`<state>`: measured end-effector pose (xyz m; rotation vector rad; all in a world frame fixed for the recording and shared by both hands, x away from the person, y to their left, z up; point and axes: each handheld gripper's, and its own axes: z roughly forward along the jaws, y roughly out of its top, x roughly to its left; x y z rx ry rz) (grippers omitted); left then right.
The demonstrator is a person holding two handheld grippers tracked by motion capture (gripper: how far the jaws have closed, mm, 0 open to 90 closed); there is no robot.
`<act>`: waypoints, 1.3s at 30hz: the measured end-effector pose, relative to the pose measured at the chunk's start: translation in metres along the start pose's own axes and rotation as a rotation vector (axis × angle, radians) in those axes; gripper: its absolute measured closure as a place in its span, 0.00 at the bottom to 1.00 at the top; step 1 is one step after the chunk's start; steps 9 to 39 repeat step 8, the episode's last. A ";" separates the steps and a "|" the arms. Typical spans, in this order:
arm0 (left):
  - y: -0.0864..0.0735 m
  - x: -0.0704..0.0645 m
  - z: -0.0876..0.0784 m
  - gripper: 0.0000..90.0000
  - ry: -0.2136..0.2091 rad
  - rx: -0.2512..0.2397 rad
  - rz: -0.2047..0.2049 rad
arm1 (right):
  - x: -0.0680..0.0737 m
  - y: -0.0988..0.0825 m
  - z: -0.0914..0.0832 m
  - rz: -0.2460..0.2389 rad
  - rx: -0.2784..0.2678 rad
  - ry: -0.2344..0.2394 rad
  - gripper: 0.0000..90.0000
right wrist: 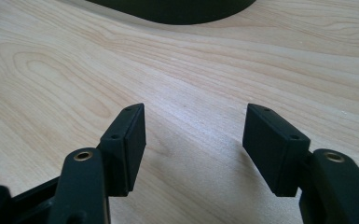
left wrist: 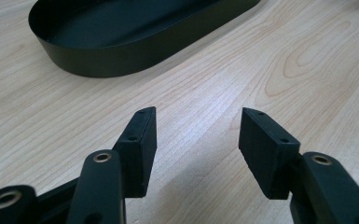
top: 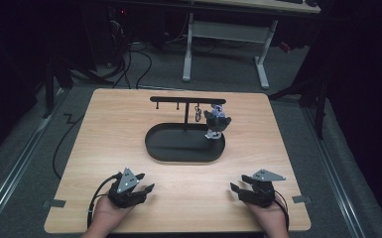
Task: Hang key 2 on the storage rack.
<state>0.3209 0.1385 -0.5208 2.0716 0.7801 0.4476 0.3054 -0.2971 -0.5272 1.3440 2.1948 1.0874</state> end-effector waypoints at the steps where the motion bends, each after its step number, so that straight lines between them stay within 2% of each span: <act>1: 0.000 -0.001 0.002 0.52 0.007 0.005 0.006 | 0.000 0.000 0.001 0.003 -0.002 0.005 0.44; 4: 0.000 -0.001 0.005 0.52 0.011 0.016 0.006 | 0.000 0.003 0.003 -0.003 -0.014 0.019 0.44; 5: 0.000 -0.002 0.006 0.52 0.015 0.016 -0.001 | 0.004 0.006 0.003 -0.025 -0.022 0.018 0.44; 7: 0.000 -0.003 0.006 0.52 0.018 0.016 0.001 | 0.006 0.006 0.003 -0.029 -0.021 0.017 0.44; 8: 0.000 -0.004 0.005 0.52 0.019 0.014 0.005 | 0.009 0.005 0.004 -0.051 -0.017 0.020 0.44; 39: 0.000 -0.004 0.005 0.52 0.019 0.014 0.005 | 0.009 0.005 0.004 -0.051 -0.017 0.020 0.44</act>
